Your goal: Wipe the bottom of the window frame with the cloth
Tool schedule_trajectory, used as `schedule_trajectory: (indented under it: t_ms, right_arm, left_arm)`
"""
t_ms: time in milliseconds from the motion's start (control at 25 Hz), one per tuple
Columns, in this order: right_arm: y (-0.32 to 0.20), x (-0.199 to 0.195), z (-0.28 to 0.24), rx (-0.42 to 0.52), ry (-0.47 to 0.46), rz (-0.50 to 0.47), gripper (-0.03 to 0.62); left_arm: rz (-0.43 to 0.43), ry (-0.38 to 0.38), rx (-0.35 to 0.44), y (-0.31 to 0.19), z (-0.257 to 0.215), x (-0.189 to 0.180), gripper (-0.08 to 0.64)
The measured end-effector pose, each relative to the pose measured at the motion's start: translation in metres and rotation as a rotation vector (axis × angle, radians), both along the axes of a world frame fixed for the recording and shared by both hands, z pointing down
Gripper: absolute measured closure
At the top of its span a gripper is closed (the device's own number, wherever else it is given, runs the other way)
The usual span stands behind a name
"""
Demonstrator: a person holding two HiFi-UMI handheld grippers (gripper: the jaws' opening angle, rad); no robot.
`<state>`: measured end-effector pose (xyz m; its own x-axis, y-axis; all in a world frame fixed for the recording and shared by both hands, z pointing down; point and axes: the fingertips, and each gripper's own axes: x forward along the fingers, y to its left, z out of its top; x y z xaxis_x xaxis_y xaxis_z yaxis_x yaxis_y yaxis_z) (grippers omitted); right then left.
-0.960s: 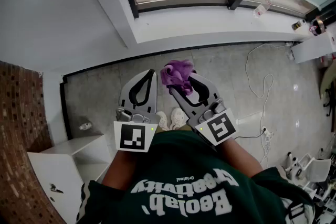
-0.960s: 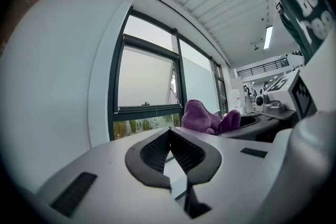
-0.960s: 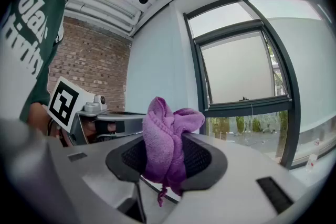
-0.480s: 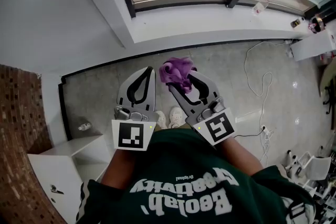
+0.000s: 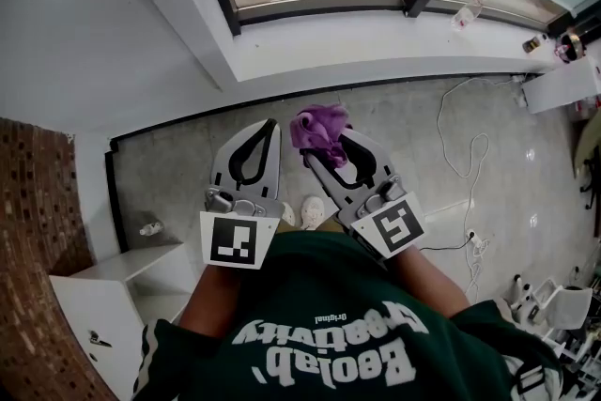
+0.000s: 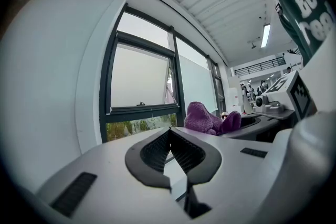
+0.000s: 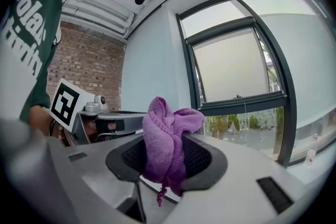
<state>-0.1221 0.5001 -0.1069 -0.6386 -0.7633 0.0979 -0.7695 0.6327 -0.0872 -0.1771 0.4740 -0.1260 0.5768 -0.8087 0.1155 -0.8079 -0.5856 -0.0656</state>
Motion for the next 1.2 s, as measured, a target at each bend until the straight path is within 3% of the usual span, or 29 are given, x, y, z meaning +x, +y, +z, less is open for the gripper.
schedule_trajectory:
  t_ms: [560,680,800,1080,1200]
  right_arm:
    - [-0.04,0.043,0.021,-0.062,-0.031,0.022,0.419]
    - [-0.066,0.045,0.026,-0.062,-0.052,0.048,0.419]
    - [-0.091,0.048,0.04,-0.115,-0.002,0.053,0.419]
    - [-0.184,0.039,0.054,-0.144,0.026,0.088,0.419]
    - [-0.231,0.027,0.06,-0.153,0.081,0.094,0.419]
  left_arm:
    - [-0.007,-0.041,0.011,-0.026,0.011,0.035,0.551]
    - [0.003,-0.03,0.001,-0.051,0.017,0.035,0.551]
    - [0.006,-0.014,-0.027,-0.082,0.026,0.035,0.551]
    - [0.074,0.002,-0.057,-0.185,0.041,0.032,0.551]
    - [0.11,0.001,-0.053,-0.236,0.041,0.028,0.551]
